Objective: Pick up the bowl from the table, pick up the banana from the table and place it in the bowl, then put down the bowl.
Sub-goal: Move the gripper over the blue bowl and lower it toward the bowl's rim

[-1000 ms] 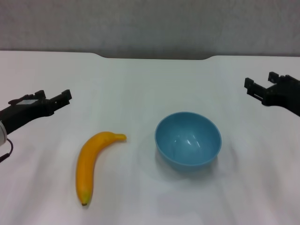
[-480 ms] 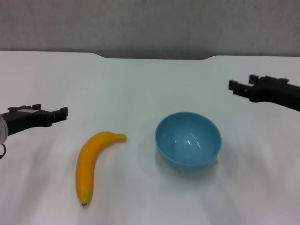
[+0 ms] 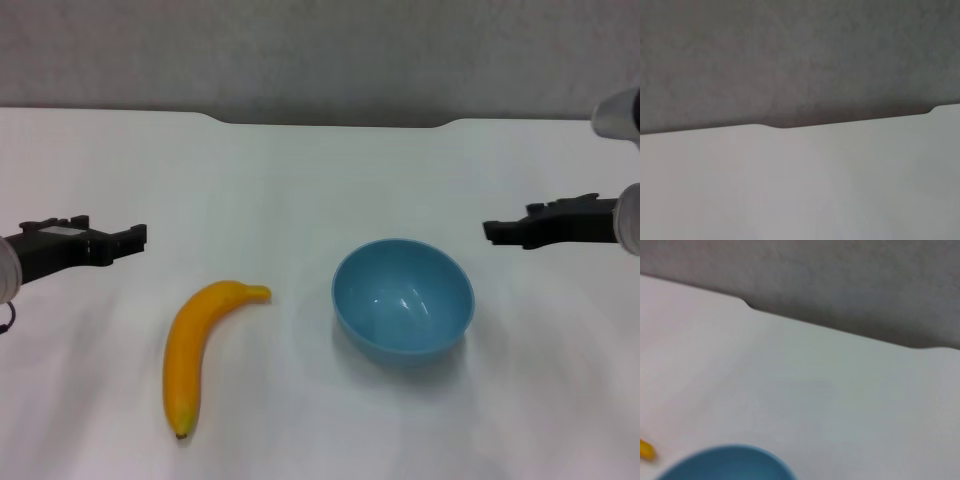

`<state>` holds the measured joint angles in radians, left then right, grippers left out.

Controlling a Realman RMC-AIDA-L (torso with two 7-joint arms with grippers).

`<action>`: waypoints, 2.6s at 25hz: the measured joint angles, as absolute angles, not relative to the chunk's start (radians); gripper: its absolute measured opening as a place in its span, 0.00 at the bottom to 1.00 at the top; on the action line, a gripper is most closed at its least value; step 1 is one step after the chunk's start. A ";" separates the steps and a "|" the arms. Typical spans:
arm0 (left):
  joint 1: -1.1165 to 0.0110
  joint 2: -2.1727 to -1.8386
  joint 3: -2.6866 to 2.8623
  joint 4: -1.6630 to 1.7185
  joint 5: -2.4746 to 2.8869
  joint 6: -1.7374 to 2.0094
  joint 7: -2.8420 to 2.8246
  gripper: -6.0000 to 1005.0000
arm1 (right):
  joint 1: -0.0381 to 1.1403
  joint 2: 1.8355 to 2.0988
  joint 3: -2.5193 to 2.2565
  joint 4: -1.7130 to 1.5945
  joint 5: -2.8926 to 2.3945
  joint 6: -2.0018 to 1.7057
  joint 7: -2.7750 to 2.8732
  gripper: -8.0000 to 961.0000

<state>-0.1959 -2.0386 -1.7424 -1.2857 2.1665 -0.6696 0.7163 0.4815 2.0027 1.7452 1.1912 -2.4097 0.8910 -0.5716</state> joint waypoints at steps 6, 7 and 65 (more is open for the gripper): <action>-0.188 -2.039 -1.705 -1.288 2.183 -0.631 0.713 0.83 | 0.506 1.998 1.729 1.172 -2.436 0.898 -0.475 0.74; -0.188 -2.039 -1.703 -1.288 2.192 -0.630 0.711 0.83 | 0.512 1.997 1.729 1.168 -2.437 0.905 -0.464 0.74; -0.188 -2.042 -1.620 -1.230 2.315 -0.498 0.653 0.83 | 0.723 2.009 1.571 0.693 -2.313 0.755 -0.430 0.72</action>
